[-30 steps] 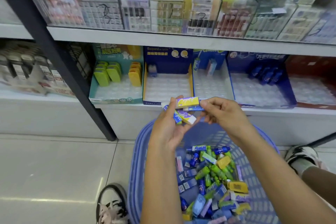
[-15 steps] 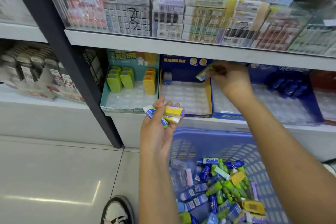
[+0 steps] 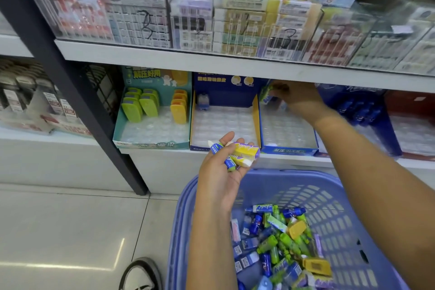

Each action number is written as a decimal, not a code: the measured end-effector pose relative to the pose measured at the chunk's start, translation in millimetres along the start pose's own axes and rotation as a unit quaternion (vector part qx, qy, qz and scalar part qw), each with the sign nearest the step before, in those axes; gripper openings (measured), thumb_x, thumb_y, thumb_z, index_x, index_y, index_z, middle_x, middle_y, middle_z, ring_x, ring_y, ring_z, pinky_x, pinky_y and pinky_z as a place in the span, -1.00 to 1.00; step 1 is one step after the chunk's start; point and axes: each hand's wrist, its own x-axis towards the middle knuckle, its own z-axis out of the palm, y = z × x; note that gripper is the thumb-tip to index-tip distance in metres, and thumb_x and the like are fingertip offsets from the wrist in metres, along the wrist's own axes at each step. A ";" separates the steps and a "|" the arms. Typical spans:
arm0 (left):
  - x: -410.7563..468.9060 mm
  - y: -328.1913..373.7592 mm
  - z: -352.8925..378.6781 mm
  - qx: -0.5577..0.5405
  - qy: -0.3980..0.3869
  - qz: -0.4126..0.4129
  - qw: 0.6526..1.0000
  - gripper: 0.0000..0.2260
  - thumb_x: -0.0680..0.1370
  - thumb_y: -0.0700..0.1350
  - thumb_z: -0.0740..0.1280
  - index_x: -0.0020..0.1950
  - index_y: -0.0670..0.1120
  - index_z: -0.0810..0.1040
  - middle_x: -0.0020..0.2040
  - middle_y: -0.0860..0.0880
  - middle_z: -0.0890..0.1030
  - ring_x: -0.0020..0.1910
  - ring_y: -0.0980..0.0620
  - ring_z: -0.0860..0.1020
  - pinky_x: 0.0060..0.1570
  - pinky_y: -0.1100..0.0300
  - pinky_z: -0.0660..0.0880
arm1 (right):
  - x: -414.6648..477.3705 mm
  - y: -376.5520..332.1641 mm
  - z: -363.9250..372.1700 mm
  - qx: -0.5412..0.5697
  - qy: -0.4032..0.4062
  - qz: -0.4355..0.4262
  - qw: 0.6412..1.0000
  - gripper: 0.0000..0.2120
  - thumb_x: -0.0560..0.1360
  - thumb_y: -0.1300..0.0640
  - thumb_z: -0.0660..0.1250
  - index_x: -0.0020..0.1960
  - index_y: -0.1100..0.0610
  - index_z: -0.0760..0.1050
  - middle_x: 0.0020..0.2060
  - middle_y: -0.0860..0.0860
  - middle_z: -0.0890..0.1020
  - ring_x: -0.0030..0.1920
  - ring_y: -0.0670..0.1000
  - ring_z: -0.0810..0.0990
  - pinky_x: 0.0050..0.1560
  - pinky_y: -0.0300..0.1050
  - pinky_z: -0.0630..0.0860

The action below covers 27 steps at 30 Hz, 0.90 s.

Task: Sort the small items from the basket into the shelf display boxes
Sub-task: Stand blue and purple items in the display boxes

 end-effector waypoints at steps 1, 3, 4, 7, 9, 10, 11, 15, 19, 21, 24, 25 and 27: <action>0.5 -1.5 0.3 0.003 0.000 -0.001 1.000 -0.82 0.56 -0.35 0.22 0.08 -0.22 0.57 -0.06 -0.23 0.63 -0.11 -0.19 0.66 -0.19 -0.03 0.63 | 5.1 1.8 -3.5 0.013 -0.041 0.013 0.999 -0.83 0.53 0.06 0.30 0.04 0.10 0.59 0.05 0.07 0.65 -0.03 0.07 0.59 -0.04 -0.15 0.45; 1.2 -4.4 0.6 0.006 -0.001 -0.002 1.000 -0.82 0.55 -0.34 0.23 0.09 -0.22 0.58 -0.05 -0.23 0.63 -0.12 -0.18 0.67 -0.17 -0.03 0.63 | 13.2 2.5 -11.4 0.049 -0.094 0.029 0.994 -0.84 0.52 0.00 0.31 0.01 0.05 0.57 0.03 0.14 0.64 -0.02 0.14 0.61 0.09 0.07 0.51; 1.5 -5.6 0.5 0.006 0.000 -0.002 1.000 -0.82 0.55 -0.34 0.23 0.09 -0.23 0.58 -0.05 -0.23 0.64 -0.12 -0.17 0.67 -0.16 -0.04 0.63 | 16.5 2.9 -14.3 0.062 -0.103 0.030 0.992 -0.85 0.51 0.00 0.32 -0.01 0.05 0.57 0.01 0.19 0.64 0.01 0.18 0.60 0.16 0.12 0.48; 3.4 -7.0 0.9 0.011 0.002 0.002 1.000 -0.81 0.55 -0.33 0.24 0.10 -0.22 0.58 -0.02 -0.23 0.64 -0.12 -0.15 0.68 -0.13 -0.05 0.63 | 23.7 5.0 -12.3 0.057 -0.136 0.016 0.989 -0.89 0.48 0.05 0.34 -0.06 0.07 0.57 -0.06 0.19 0.65 0.03 0.19 0.59 0.21 0.09 0.45; 4.8 -7.7 1.5 0.012 0.003 0.004 1.000 -0.81 0.55 -0.33 0.24 0.11 -0.22 0.58 0.01 -0.24 0.62 -0.07 -0.17 0.67 -0.14 -0.05 0.63 | 26.1 6.7 -3.6 0.052 -0.138 0.008 0.989 -0.94 0.47 0.15 0.38 -0.05 0.08 0.57 -0.04 0.06 0.64 0.08 0.11 0.58 0.17 -0.05 0.48; 5.2 -8.3 2.1 0.012 0.003 0.003 1.000 -0.81 0.55 -0.32 0.24 0.10 -0.22 0.58 0.02 -0.24 0.62 -0.01 -0.19 0.65 -0.14 -0.05 0.63 | 27.6 7.3 0.1 0.045 -0.134 0.010 0.990 -0.90 0.46 0.18 0.39 -0.02 0.09 0.57 -0.01 0.05 0.63 0.10 0.09 0.57 0.15 -0.09 0.47; 5.7 -9.1 3.0 0.012 0.001 0.001 1.000 -0.81 0.56 -0.32 0.23 0.10 -0.22 0.58 0.04 -0.24 0.62 0.05 -0.22 0.63 -0.14 -0.05 0.63 | 29.5 7.9 3.0 0.037 -0.130 0.010 0.991 -0.87 0.46 0.19 0.40 0.01 0.11 0.58 0.02 0.06 0.63 0.11 0.09 0.56 0.16 -0.09 0.47; 4.7 -14.9 7.6 0.008 -0.006 -0.008 1.000 -0.81 0.56 -0.32 0.23 0.10 -0.22 0.58 0.08 -0.26 0.60 0.07 -0.23 0.62 -0.16 -0.05 0.63 | 30.0 3.8 1.4 0.003 -0.135 0.002 0.991 -0.82 0.47 0.21 0.38 0.07 0.18 0.59 0.08 0.12 0.61 0.14 0.14 0.54 0.24 0.00 0.44; 2.7 -21.1 11.6 0.006 -0.017 0.009 1.000 -0.79 0.56 -0.34 0.22 0.13 -0.21 0.57 0.07 -0.24 0.60 -0.09 -0.14 0.68 -0.18 -0.03 0.63 | -8.0 -11.5 -7.9 -0.026 -0.036 0.010 0.999 -0.71 0.48 0.12 0.37 0.18 0.17 0.50 0.02 0.07 0.58 0.02 0.05 0.54 -0.04 -0.17 0.43; 3.4 -24.6 12.4 0.024 -0.011 0.048 0.999 -0.78 0.56 -0.35 0.22 0.14 -0.18 0.57 0.04 -0.18 0.64 -0.03 -0.11 0.67 -0.05 -0.07 0.62 | -46.9 -19.4 -12.5 0.082 0.013 0.019 0.996 -0.76 0.45 0.13 0.41 0.08 0.18 0.55 -0.13 0.06 0.61 -0.19 -0.01 0.55 -0.21 -0.22 0.46; 2.1 -29.1 15.1 0.058 -0.015 0.116 0.991 -0.77 0.58 -0.31 0.22 0.15 -0.10 0.56 -0.03 -0.05 0.70 0.05 -0.05 0.64 0.11 -0.04 0.55 | -114.4 -25.7 -18.7 0.292 -0.045 0.035 0.955 -0.75 0.36 0.06 0.49 -0.02 0.13 0.60 -0.21 0.03 0.65 -0.32 -0.06 0.62 -0.23 -0.20 0.60; 1.0 -30.1 15.9 0.066 -0.020 0.131 0.989 -0.78 0.58 -0.30 0.22 0.15 -0.08 0.55 -0.06 -0.01 0.71 0.03 -0.03 0.64 0.09 0.01 0.57 | -132.7 -26.5 -18.5 0.318 -0.072 0.022 0.945 -0.74 0.32 0.04 0.50 -0.02 0.06 0.61 -0.16 -0.01 0.66 -0.26 -0.07 0.64 -0.21 -0.21 0.60; -1.4 -31.2 16.4 0.085 -0.032 0.146 0.985 -0.79 0.60 -0.26 0.22 0.15 -0.06 0.54 -0.09 0.01 0.71 -0.03 0.00 0.66 0.00 0.11 0.61 | -156.6 -27.8 -13.6 0.370 -0.103 -0.006 0.923 -0.71 0.32 0.18 0.52 0.01 -0.01 0.61 -0.03 -0.04 0.66 -0.16 -0.06 0.65 -0.15 -0.26 0.57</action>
